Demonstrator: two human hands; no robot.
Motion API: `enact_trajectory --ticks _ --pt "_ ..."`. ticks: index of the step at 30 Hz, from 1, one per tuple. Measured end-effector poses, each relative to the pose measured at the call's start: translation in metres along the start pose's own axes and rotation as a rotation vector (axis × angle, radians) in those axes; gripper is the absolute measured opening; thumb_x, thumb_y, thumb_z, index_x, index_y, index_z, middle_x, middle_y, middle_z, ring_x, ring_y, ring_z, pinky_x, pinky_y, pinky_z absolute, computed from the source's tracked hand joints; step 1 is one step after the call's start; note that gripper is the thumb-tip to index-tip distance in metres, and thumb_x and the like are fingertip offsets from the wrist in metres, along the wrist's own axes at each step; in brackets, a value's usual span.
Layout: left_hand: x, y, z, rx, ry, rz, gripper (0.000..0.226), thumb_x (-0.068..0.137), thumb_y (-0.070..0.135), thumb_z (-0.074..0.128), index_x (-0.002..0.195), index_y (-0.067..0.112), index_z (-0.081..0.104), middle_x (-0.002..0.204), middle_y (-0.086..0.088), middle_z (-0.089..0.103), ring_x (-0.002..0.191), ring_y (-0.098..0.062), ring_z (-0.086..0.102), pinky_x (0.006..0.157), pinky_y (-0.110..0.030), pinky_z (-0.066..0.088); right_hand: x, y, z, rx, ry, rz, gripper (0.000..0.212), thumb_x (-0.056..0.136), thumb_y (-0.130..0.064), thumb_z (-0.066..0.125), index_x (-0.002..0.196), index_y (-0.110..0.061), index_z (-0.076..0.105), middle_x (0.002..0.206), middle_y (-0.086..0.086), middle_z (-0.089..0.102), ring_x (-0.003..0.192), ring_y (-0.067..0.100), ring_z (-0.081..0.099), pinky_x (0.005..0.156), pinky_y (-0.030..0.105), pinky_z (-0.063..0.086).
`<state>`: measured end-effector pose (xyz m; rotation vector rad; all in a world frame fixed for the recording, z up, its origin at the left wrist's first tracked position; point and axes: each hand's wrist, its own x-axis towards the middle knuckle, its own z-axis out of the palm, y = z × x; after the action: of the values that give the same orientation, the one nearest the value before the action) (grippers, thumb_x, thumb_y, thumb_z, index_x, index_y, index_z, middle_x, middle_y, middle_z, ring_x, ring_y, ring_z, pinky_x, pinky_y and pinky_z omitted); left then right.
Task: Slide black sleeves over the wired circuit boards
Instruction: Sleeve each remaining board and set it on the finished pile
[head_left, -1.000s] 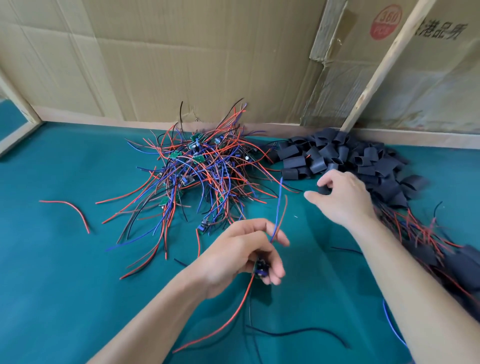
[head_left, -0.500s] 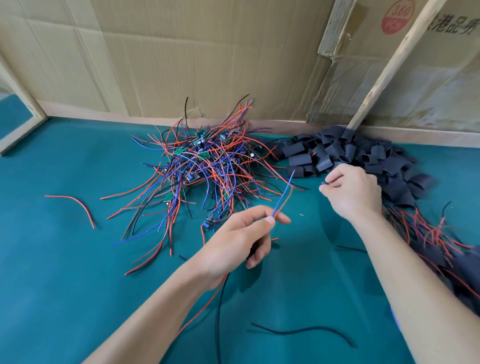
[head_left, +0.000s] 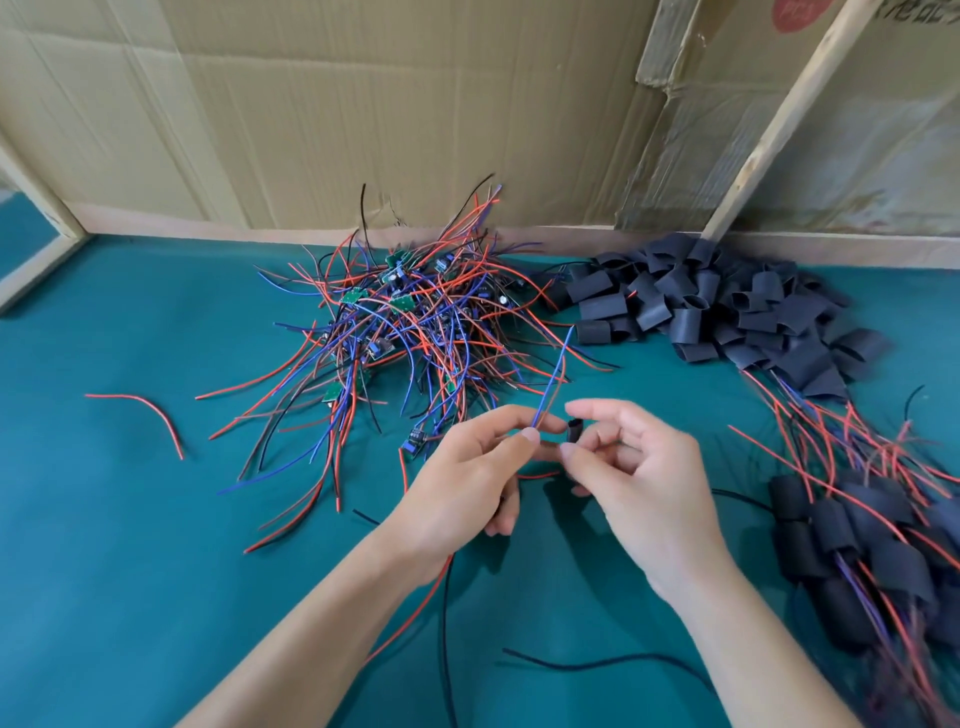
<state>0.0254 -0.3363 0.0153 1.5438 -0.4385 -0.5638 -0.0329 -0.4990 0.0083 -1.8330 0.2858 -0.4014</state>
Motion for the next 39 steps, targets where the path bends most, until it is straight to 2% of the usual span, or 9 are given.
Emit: enact_trajectory --ticks 4,8,13,15,18,21,24,34,39 --pt "-0.001 -0.001 0.003 0.018 -0.017 -0.006 0.025 0.108 0.018 0.044 0.115 0.022 0.067 0.105 0.002 0.078 0.037 -0.01 0.042 0.039 -0.02 0.032 0.0 0.001 -0.003 -0.034 0.021 0.035 0.027 0.075 -0.017 0.078 0.095 -0.033 0.075 0.075 -0.007 0.066 0.065 0.024 0.068 0.071 0.044 0.059" --pt "-0.002 -0.001 0.003 0.024 -0.001 -0.004 0.026 0.108 0.017 0.044 0.113 0.022 0.069 0.106 -0.006 0.076 0.037 -0.01 0.042 0.041 -0.022 0.032 -0.001 0.003 -0.004 -0.138 0.036 0.024 0.027 0.077 -0.023 0.089 0.095 -0.036 0.075 0.091 -0.012 0.068 0.061 0.011 0.071 0.066 0.028 0.052" --pt "-0.003 0.001 0.003 0.04 -0.025 -0.02 0.026 0.109 0.017 0.042 0.113 0.023 0.066 0.107 0.004 0.078 0.037 -0.009 0.041 0.04 -0.02 0.032 -0.002 0.0 -0.013 -0.148 0.006 0.053 0.033 0.076 -0.02 0.089 0.098 -0.039 0.074 0.096 -0.015 0.078 0.065 0.012 0.071 0.073 0.035 0.057" --pt "-0.002 0.001 0.001 0.045 -0.051 -0.022 0.025 0.109 0.019 0.041 0.112 0.023 0.065 0.108 0.005 0.078 0.038 -0.01 0.04 0.04 -0.02 0.031 0.001 0.0 -0.018 -0.062 0.077 0.064 0.033 0.076 -0.012 0.088 0.098 -0.034 0.076 0.097 -0.014 0.079 0.072 0.009 0.071 0.076 0.032 0.055" --pt "-0.003 0.003 -0.002 0.02 -0.143 -0.013 0.024 0.11 0.02 0.041 0.11 0.02 0.064 0.108 -0.001 0.078 0.038 -0.009 0.036 0.04 -0.022 0.028 0.006 -0.004 -0.029 0.286 0.185 0.121 0.028 0.079 -0.003 0.084 0.099 -0.02 0.076 0.092 0.003 0.081 0.078 0.015 0.073 0.074 0.028 0.056" --pt "-0.004 0.004 -0.001 -0.057 -0.284 0.018 0.022 0.105 0.025 0.044 0.107 0.015 0.064 0.109 -0.009 0.077 0.038 -0.009 0.034 0.039 -0.019 0.027 0.008 -0.012 -0.036 0.614 0.221 0.182 0.021 0.073 -0.014 0.082 0.093 -0.014 0.076 0.091 0.009 0.079 0.077 0.015 0.072 0.069 0.022 0.057" --pt "-0.005 0.004 0.001 -0.078 -0.377 0.022 0.023 0.102 0.026 0.044 0.103 0.016 0.064 0.107 -0.013 0.077 0.037 -0.01 0.032 0.038 -0.02 0.023 0.01 -0.017 -0.039 0.806 0.278 0.227 0.012 0.074 -0.016 0.078 0.085 -0.015 0.074 0.091 0.009 0.076 0.076 0.015 0.07 0.067 0.022 0.058" --pt "-0.004 0.002 0.001 -0.066 -0.408 -0.009 0.022 0.102 0.027 0.044 0.102 0.015 0.063 0.106 -0.015 0.076 0.037 -0.011 0.032 0.038 -0.02 0.023 0.008 -0.02 -0.04 0.968 0.224 0.292 0.012 0.074 -0.016 0.078 0.085 -0.017 0.073 0.092 0.005 0.076 0.076 0.012 0.071 0.064 0.021 0.058" --pt "-0.004 0.002 0.001 -0.01 -0.402 -0.042 0.024 0.101 0.027 0.044 0.104 0.012 0.063 0.103 -0.013 0.077 0.036 -0.011 0.031 0.041 -0.029 0.02 0.008 -0.023 -0.04 1.004 0.215 0.283 0.012 0.072 -0.017 0.079 0.084 -0.017 0.075 0.09 0.004 0.076 0.079 0.012 0.072 0.065 0.021 0.058"
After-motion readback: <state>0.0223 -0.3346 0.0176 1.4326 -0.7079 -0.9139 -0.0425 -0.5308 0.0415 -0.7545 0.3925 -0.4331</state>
